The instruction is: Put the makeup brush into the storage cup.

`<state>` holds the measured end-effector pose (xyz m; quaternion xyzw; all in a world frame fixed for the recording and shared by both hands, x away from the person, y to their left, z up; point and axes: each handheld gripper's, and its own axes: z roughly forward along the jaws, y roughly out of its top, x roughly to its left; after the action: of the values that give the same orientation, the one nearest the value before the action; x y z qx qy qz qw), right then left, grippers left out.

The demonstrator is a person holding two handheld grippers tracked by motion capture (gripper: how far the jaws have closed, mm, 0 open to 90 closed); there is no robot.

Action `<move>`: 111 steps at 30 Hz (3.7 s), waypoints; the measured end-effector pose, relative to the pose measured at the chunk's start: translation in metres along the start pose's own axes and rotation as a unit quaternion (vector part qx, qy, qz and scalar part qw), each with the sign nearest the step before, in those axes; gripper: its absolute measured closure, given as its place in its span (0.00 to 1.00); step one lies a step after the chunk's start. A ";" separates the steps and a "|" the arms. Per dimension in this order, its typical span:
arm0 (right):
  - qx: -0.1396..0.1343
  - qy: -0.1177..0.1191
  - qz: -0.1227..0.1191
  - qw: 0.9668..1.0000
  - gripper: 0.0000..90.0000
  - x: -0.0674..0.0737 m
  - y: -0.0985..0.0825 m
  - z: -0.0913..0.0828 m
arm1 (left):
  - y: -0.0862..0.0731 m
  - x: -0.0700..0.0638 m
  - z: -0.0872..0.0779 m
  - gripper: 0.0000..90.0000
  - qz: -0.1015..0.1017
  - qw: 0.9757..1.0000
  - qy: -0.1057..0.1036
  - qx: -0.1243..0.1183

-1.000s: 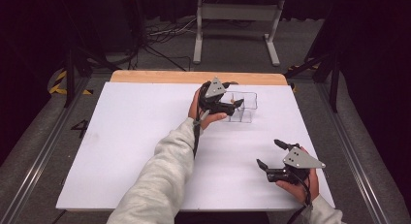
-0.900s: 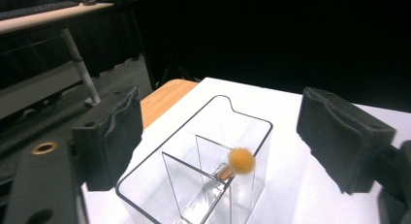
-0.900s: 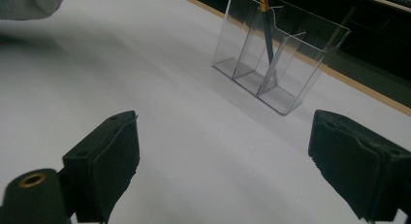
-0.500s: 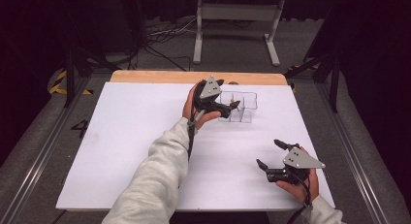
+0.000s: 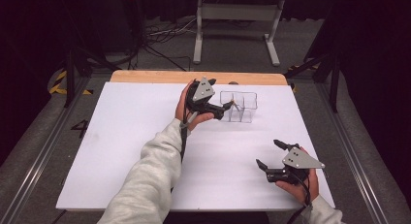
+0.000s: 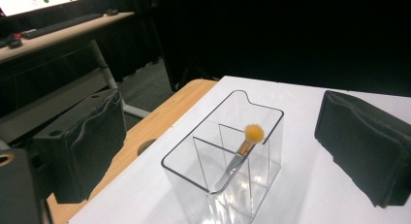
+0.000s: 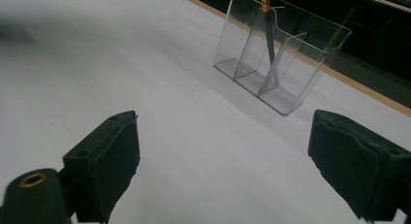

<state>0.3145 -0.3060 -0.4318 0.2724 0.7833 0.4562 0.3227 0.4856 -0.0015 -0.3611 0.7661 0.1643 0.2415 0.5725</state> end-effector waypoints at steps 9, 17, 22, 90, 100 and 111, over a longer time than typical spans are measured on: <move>-0.003 -0.001 -0.001 1.000 0.13 0.000 0.001 0.000 | 0.001 -0.002 -0.015 0.06 0.013 1.000 0.006 -0.006; -0.006 -0.004 0.000 1.000 0.12 0.000 0.001 -0.001 | -0.002 -0.003 -0.025 0.06 0.019 1.000 0.008 -0.002; -0.007 -0.007 -0.001 1.000 0.12 0.000 0.001 -0.001 | -0.005 -0.003 -0.031 0.07 0.024 1.000 0.015 0.000; -0.017 -0.018 -0.007 1.000 0.09 0.002 0.005 -0.002 | -0.049 -0.020 -0.127 0.05 0.061 0.997 0.045 0.006; -0.019 -0.018 -0.006 1.000 0.08 0.002 0.005 -0.003 | -0.057 -0.021 -0.142 0.05 0.058 0.997 0.052 -0.002; -0.019 -0.019 -0.008 1.000 0.08 0.002 0.005 -0.003 | -0.066 -0.024 -0.163 0.05 0.062 0.997 0.053 0.005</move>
<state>0.3120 -0.3038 -0.4267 0.2688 0.7701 0.4635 0.3461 0.3768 0.1346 -0.3912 0.7635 0.1476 0.3167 0.5431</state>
